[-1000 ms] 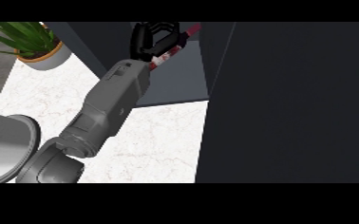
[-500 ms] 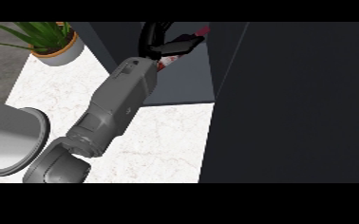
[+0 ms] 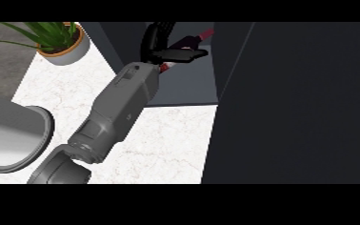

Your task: Pick up the wine, place it into the cabinet and close the cabinet

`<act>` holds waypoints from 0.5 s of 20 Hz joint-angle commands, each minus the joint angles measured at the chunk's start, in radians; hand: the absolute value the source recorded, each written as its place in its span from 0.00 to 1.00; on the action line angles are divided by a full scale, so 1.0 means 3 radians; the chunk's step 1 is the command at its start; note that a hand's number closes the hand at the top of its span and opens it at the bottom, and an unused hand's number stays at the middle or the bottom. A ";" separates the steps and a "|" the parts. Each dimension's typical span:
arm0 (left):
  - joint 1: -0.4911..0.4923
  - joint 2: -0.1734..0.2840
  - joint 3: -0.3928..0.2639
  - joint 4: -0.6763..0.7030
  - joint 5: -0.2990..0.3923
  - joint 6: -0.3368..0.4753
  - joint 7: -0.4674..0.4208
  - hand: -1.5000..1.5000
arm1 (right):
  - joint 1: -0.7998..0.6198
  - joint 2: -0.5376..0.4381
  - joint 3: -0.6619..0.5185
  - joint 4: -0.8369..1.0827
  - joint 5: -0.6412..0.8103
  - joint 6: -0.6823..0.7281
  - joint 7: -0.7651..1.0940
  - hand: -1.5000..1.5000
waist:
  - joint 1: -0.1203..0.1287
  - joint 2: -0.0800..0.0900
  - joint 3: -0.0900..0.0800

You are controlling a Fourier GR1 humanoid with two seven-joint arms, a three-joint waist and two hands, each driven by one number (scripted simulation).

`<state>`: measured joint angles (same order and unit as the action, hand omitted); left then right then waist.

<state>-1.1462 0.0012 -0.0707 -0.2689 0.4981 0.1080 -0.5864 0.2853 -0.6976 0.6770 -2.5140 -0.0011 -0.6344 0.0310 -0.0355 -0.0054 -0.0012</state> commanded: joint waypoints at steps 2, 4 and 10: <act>0.0220 -0.0004 -0.0143 -0.0339 0.0175 -0.0193 0.0103 0.00 | 0.0273 -0.0114 0.0065 -0.0668 -0.0081 -0.0006 0.0219 0.00 | 0.0017 -0.0030 0.0002; 0.0365 -0.0004 -0.0247 -0.0535 0.0287 -0.0255 0.0186 0.00 | 0.0125 -0.0043 0.0089 -0.0605 -0.0031 -0.0053 0.0323 0.00 | 0.0062 -0.0044 -0.0003; 0.0932 -0.0004 -0.0661 -0.1138 0.0437 -0.0209 0.0196 0.00 | 0.0265 -0.0091 0.0125 -0.0645 0.0011 -0.0107 0.0162 0.00 | 0.0077 -0.0050 0.0001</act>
<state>-0.9531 0.0001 -0.2011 -0.5034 0.5974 0.0410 -0.5407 0.3087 -0.7115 0.6842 -2.5136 0.0008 -0.6539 0.0156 -0.0186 -0.0188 -0.0012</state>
